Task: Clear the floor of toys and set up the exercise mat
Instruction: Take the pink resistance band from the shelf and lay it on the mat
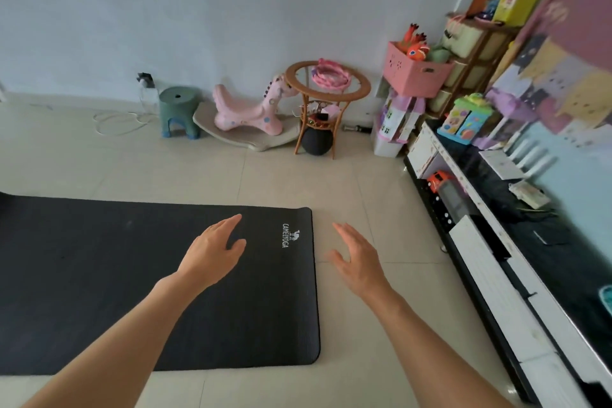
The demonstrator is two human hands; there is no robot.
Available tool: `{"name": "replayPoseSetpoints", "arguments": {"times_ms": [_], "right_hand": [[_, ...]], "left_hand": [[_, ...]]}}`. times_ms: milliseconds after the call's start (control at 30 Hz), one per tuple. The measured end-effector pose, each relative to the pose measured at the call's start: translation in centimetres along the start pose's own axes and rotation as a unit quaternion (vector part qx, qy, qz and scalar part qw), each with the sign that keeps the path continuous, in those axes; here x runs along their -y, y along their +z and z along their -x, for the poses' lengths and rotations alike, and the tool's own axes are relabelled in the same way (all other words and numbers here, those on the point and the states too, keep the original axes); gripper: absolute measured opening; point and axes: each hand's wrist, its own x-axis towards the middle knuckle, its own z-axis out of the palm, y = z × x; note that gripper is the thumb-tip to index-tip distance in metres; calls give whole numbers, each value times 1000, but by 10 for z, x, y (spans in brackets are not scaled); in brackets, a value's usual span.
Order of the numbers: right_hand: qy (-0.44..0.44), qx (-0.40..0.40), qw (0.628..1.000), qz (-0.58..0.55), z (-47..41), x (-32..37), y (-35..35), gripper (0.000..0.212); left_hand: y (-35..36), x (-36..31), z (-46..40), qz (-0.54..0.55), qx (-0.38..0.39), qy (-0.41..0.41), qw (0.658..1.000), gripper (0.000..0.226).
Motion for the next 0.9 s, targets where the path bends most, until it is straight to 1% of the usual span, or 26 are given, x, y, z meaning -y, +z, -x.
{"name": "replayPoseSetpoints", "arguments": {"times_ms": [100,200,333,433,567,667,800,900], "right_hand": [[6,-25,999,-20,2,3,-20,51],[17,-39,997,-65,1,2,-43,50],[37,-62,988,-134,-9,-9,-81,47],[46,-100,978,-176,-21,-27,-112,47],[44,-133,967,-215,-40,-66,-154,47],[42,-136,967,-213,-55,-102,-186,46],[50,-154,964,-212,-84,-168,-242,45],[58,-159,960,-224,-99,-204,-272,45]], "left_hand": [[-8,-17,-8,1,9,22,1000,52],[-16,-43,-23,23,9,49,998,52],[-19,-92,-45,57,-6,97,994,48],[-14,-133,-65,74,-24,129,989,46],[13,-187,-94,68,-14,147,987,45],[38,-227,-119,73,-4,152,986,45],[77,-305,-160,84,7,184,979,46],[99,-348,-184,100,11,189,977,46]]}}
